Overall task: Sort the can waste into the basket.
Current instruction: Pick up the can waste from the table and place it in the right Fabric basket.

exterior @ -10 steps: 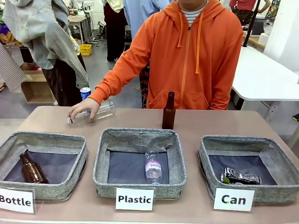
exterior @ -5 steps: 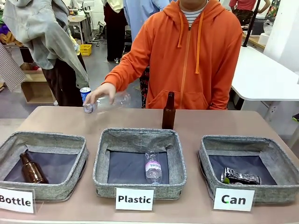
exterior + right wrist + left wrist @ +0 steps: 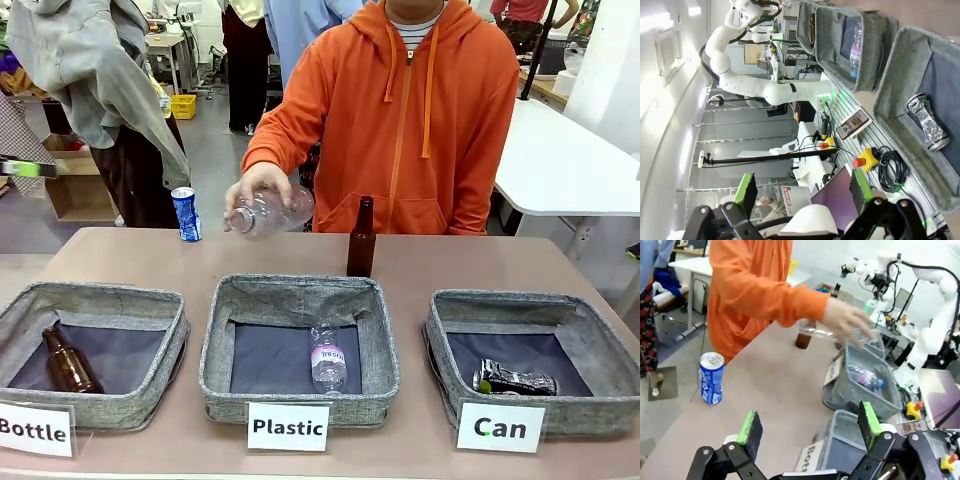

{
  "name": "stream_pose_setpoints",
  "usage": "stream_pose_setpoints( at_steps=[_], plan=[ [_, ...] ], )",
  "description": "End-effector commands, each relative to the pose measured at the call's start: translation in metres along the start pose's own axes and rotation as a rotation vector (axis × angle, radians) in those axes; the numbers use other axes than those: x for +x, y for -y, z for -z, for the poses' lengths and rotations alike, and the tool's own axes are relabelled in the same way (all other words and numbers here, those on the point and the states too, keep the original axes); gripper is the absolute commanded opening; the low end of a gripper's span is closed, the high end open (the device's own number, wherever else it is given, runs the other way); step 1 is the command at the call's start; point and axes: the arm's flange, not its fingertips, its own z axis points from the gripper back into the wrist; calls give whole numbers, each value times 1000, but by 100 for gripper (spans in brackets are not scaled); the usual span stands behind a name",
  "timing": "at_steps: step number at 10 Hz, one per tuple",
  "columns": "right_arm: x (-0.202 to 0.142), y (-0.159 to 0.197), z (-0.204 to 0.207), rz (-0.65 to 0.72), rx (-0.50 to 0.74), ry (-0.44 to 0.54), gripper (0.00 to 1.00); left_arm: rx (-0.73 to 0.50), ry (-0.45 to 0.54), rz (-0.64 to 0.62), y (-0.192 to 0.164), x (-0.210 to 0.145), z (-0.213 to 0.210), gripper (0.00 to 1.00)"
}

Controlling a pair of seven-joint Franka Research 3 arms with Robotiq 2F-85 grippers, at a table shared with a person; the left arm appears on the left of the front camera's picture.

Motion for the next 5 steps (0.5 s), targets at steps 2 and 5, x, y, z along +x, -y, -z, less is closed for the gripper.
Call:
stream_pose_setpoints(
  at_steps=[2, 5],
  plan=[
    [-3, 1, 3, -20, -9, 5, 100, -33, -138, 23, -28, 10, 48, 100],
    [-3, 1, 3, -20, -9, 5, 100, -25, -257, 108, -64, 5, 102, 100]
  ],
)
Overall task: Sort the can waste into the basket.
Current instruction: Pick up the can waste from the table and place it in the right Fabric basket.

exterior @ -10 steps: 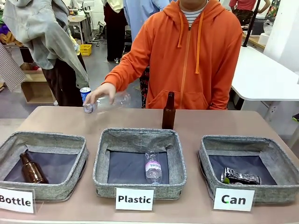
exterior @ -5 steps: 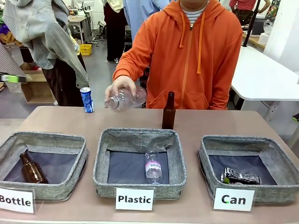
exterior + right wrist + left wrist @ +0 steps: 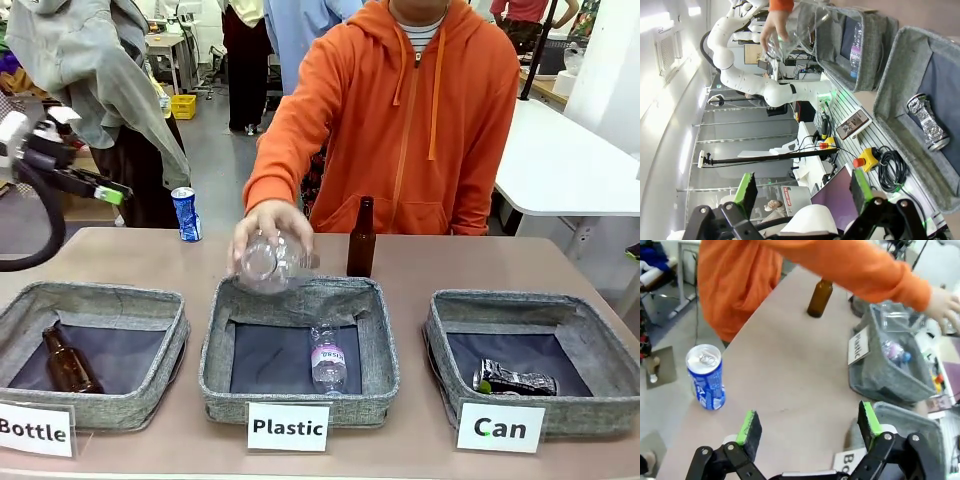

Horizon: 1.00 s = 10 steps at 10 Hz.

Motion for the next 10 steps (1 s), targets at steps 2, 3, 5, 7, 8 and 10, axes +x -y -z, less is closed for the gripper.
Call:
stream_pose_setpoints(
  at_steps=[2, 3, 5, 7, 8, 10],
  plan=[
    [-3, 1, 3, -20, -9, 5, 100, -98, -92, 72, -31, -3, 20, 100],
    [-3, 1, 3, -20, -9, 5, 100, -106, -37, 14, -41, 2, 28, 100],
    [-3, 1, 3, -20, -9, 5, 100, -43, -68, 39, -19, -4, 24, 100],
    [-3, 1, 3, -20, -9, 5, 100, -64, -61, 40, -31, -7, 31, 100],
    [-3, 1, 3, -20, -9, 5, 100, 5, -22, 84, -46, -8, 33, 100],
    [-3, 1, 3, -20, -9, 5, 100, 97, -11, 220, -70, -14, 34, 100]
  ],
)
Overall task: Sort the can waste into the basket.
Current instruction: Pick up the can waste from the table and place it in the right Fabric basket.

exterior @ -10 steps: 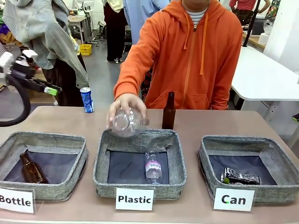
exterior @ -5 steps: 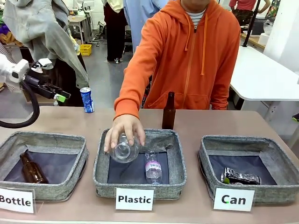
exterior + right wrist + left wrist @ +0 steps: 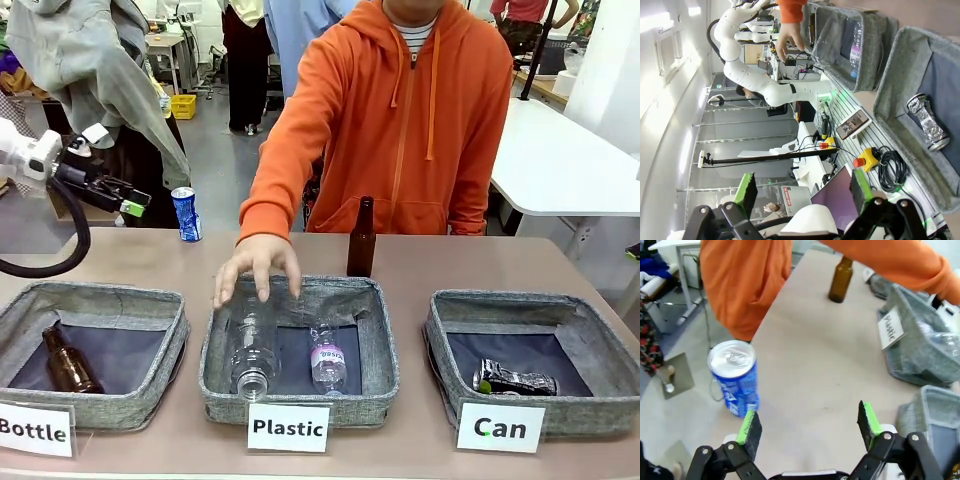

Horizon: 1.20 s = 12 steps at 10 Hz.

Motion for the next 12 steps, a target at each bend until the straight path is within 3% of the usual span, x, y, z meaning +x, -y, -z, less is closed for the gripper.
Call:
stream_pose_setpoints(
  at_steps=[1, 4, 8, 12],
  plan=[
    [-3, 1, 3, -20, -9, 5, 100, 83, 19, 125, -19, -7, 8, 100],
    [-3, 1, 3, -20, -9, 5, 100, 156, 16, 231, -47, -17, 29, 100],
    [-3, 1, 3, -20, -9, 5, 100, 185, 75, 134, -82, -27, 44, 100],
    [-3, 1, 3, -20, -9, 5, 100, 107, 84, 121, -87, -28, 63, 100]
  ],
)
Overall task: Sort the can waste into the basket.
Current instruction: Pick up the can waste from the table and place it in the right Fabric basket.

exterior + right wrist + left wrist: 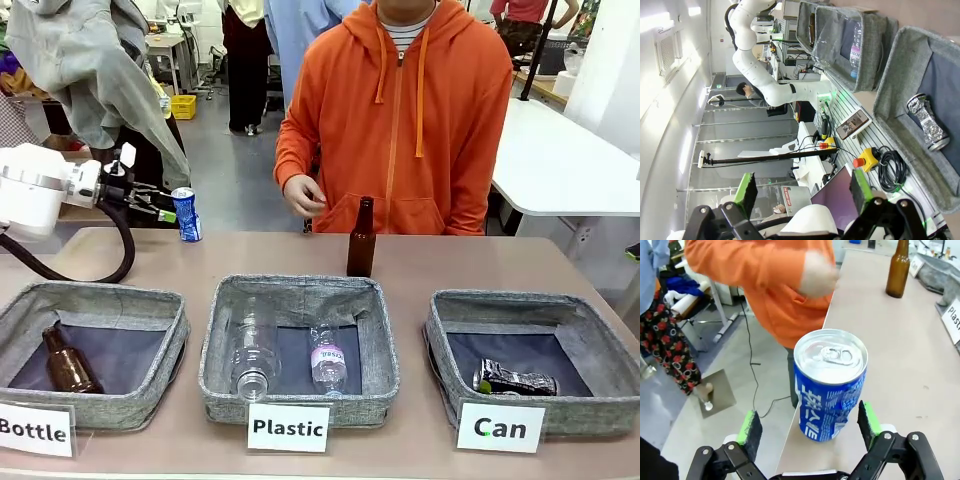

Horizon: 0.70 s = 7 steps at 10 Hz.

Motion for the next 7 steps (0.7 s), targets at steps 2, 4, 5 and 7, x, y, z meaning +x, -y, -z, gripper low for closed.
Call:
stream_pose_setpoints(
  at_steps=[2, 4, 5, 7],
  plan=[
    [-3, 1, 3, -20, -9, 5, 100, -60, -13, -10, -9, 1, 5, 100],
    [-3, 1, 3, -20, -9, 5, 100, -91, -2, 4, -6, 3, 15, 100],
    [-3, 1, 3, -20, -9, 5, 100, -102, 11, 6, -6, 4, 22, 100],
    [-3, 1, 3, -20, -9, 5, 100, -114, 38, 7, -8, 5, 30, 100]
  ],
)
